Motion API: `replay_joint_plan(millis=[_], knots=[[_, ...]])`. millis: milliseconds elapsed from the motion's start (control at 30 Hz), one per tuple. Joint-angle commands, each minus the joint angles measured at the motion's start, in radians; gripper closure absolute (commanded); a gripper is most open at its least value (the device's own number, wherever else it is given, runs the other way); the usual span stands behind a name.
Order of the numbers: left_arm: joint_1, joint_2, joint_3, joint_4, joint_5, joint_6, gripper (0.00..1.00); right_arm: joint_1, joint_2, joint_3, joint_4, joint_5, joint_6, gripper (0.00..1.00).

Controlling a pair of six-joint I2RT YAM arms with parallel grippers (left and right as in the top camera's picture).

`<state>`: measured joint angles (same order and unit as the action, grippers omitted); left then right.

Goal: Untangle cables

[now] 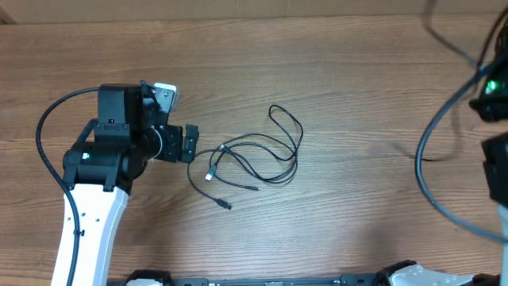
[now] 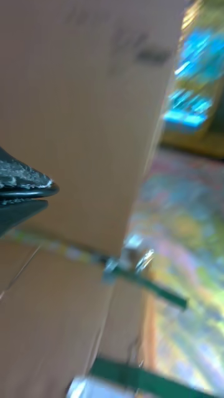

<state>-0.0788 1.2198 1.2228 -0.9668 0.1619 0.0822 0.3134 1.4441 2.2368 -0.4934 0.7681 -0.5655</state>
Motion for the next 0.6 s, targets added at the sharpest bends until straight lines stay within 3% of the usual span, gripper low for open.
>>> replay_joint_plan(millis=[0,100,500,567], knots=[[0.001,0.003,0.003,-0.001,0.014,0.019,0.00,-0.099,0.052,0.014,-0.034,0.105,-0.002,0.96],[0.001,0.003,0.003,-0.001,0.014,0.019,0.00,-0.209,0.095,0.014,-0.107,0.132,0.076,0.96],[0.001,0.003,0.003,-0.001,0.014,0.019,0.00,-0.660,0.138,-0.152,-0.345,0.124,0.713,0.96],[0.001,0.003,0.003,-0.001,0.014,0.019,0.00,-0.735,0.138,-0.156,-0.420,0.041,0.824,0.96]])
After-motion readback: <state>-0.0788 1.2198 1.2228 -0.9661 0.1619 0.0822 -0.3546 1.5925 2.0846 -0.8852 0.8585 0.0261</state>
